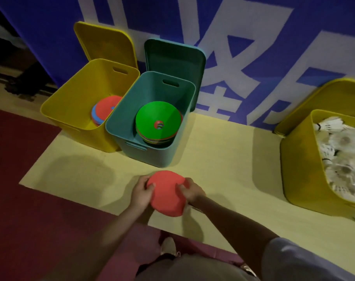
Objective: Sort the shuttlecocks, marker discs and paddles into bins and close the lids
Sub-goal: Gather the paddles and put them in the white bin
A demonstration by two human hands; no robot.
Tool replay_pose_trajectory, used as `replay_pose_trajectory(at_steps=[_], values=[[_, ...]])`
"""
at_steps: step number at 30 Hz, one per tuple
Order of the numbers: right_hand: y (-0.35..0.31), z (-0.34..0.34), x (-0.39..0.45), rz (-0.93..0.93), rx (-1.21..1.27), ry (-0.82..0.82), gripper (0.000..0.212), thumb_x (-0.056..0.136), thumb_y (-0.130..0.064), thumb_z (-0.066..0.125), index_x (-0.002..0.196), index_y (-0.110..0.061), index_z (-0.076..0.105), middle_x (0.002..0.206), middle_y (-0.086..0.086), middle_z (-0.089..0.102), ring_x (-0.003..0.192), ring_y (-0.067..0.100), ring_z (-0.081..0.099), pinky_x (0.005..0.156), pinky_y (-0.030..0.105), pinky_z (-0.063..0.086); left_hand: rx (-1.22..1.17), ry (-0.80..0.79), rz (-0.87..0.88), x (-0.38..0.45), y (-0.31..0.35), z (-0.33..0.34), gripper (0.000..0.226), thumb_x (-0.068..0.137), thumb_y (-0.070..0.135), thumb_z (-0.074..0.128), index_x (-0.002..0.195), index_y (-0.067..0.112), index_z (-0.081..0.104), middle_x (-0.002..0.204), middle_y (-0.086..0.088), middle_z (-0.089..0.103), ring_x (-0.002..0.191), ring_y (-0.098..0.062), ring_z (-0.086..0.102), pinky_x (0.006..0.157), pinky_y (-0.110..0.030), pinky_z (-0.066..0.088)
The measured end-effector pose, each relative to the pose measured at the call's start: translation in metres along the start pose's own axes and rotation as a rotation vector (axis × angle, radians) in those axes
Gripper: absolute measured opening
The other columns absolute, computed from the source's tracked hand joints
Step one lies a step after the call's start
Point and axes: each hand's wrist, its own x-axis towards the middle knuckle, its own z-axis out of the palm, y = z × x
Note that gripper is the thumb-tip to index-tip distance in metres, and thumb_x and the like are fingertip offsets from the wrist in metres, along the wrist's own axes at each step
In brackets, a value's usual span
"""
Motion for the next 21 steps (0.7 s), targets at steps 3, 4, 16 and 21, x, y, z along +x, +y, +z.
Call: replay_pose_trajectory(at_steps=[3,4,16,21], values=[[0.022,-0.036,-0.009,-0.026,0.336,0.050,0.041,0.097,-0.030,0.049,0.135,-0.016,0.046,0.135,0.004,0.053,0.119,0.023,0.053,0.102,0.032,0.041,-0.105,-0.081,0.081,-0.012,0.044,0.032,0.020,0.090,0.015,0.061,0.109,0.020,0.055,0.103,-0.003,0.063,0.098,-0.024,0.061,0.085,-0.036,0.049],[0.028,-0.052,-0.015,-0.060,0.410,0.062,0.043,0.098,-0.026,0.049,0.139,-0.015,0.043,0.136,0.001,0.051,0.121,0.021,0.051,0.103,0.030,0.040,-0.115,-0.100,0.124,-0.015,0.060,0.041,0.020,0.091,0.015,0.061,0.110,0.018,0.055,0.103,-0.003,0.062,0.097,-0.022,0.060,0.083,-0.035,0.048],[0.093,-0.272,-0.084,-0.347,1.058,0.294,0.030,0.094,-0.018,0.056,0.124,-0.022,0.059,0.118,0.009,0.066,0.101,0.023,0.064,0.082,0.039,0.052,-0.290,-0.286,0.400,-0.061,0.282,0.174,0.020,0.097,0.035,0.048,0.111,0.026,0.060,0.104,0.004,0.061,0.092,-0.016,0.059,0.075,-0.032,0.050],[0.143,-0.349,-0.104,-0.404,1.153,0.374,0.036,0.093,-0.016,0.057,0.128,-0.022,0.058,0.122,0.010,0.065,0.107,0.028,0.062,0.083,0.043,0.053,-0.384,-0.286,0.458,-0.094,0.338,0.253,0.029,0.099,0.039,0.041,0.106,0.024,0.065,0.102,0.002,0.064,0.090,-0.015,0.061,0.073,-0.032,0.050]])
